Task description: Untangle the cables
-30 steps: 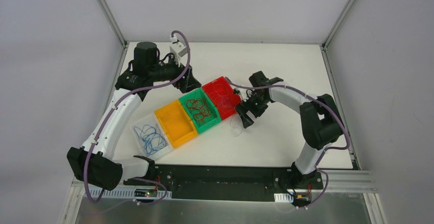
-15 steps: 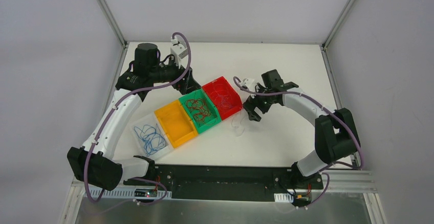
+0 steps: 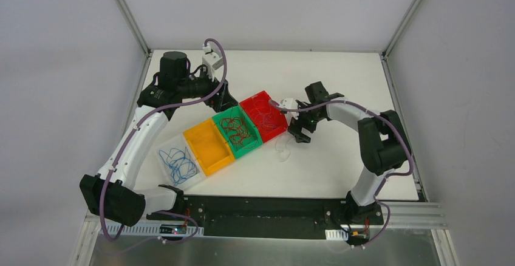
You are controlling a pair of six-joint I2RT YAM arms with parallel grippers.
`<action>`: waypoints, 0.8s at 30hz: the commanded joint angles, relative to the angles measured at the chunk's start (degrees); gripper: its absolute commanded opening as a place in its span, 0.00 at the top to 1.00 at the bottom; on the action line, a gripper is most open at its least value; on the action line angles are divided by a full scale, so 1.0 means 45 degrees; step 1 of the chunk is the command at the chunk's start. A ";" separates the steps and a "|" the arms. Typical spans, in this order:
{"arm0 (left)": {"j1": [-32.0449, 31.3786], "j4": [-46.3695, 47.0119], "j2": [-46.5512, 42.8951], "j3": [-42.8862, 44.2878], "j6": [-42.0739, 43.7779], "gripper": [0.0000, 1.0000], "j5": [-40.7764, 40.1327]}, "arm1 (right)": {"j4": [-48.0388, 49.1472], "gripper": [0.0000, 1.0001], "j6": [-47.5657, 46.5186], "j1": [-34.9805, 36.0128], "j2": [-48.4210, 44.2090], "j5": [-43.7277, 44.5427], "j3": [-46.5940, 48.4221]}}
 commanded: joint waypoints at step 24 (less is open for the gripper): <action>-0.0065 -0.0080 0.0244 0.0455 0.0302 0.21 -0.0339 | -0.2322 1.00 -0.1360 -0.0499 -0.3115 -0.0859 -0.1035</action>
